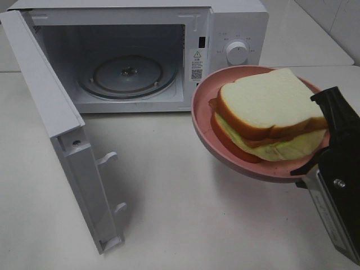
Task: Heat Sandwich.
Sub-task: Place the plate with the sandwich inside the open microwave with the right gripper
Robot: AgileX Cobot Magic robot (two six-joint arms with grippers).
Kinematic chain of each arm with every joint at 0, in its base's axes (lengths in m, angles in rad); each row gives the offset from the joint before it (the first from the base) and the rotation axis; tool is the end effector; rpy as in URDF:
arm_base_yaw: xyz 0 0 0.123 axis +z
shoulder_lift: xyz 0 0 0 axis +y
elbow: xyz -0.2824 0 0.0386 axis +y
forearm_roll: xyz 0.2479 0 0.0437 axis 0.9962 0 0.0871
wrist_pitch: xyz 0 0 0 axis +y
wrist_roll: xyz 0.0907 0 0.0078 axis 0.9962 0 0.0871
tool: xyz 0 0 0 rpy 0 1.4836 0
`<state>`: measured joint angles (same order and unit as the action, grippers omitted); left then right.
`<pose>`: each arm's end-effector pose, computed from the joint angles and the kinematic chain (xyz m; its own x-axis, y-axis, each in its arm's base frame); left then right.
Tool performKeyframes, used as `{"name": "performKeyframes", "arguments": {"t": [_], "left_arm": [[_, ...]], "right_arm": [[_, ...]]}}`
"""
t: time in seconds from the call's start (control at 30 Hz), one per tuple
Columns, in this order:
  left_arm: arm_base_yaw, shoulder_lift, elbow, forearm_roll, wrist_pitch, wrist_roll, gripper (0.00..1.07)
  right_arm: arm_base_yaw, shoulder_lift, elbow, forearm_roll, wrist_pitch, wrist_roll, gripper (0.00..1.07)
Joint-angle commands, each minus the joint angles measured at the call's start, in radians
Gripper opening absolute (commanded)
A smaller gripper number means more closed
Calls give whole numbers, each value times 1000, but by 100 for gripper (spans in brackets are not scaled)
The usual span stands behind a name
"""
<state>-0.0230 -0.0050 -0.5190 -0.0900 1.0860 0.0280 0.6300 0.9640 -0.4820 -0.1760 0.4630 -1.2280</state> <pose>-0.0093 -0.0070 0.2806 -0.4568 -0.0035 -0.8896 0.0873 0.9950 -0.0487 0.1418 0.0945 0.2324 0.4246 -0.9032 -0.0633 -0.6979 -0.2819 -0.6584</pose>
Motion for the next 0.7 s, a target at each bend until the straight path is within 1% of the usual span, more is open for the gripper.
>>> {"name": "performKeyframes", "arguments": {"t": [0.03, 0.1, 0.17, 0.2, 0.3, 0.37, 0.43, 0.5, 0.6, 0.7], "left_arm": [[3, -4, 4, -3, -13, -3, 98], [3, -4, 4, -3, -13, -3, 98], [3, -4, 4, -3, -13, -3, 98], [3, -4, 4, -3, -13, -3, 98], [3, -4, 4, -3, -13, -3, 98], [3, -4, 4, -3, -13, -3, 98], [3, -4, 4, -3, -13, -3, 98], [3, -4, 4, -3, -13, -3, 98], [3, -4, 4, -3, -13, -3, 98], [3, -4, 4, -3, -13, -3, 98]], "right_arm": [[-7, -32, 0, -60, 8, 82, 1], [-7, -41, 0, -99, 29, 142, 1], [-7, -44, 0, -163, 58, 257, 1], [-7, -44, 0, -163, 58, 257, 1], [-7, -44, 0, -244, 86, 417, 1], [-7, -44, 0, -259, 92, 447, 1], [-7, -44, 0, -318, 117, 539, 1], [-7, -44, 0, -334, 124, 562, 1], [-7, -44, 0, -386, 151, 656, 1], [-7, -44, 0, -401, 174, 717, 1]]}}
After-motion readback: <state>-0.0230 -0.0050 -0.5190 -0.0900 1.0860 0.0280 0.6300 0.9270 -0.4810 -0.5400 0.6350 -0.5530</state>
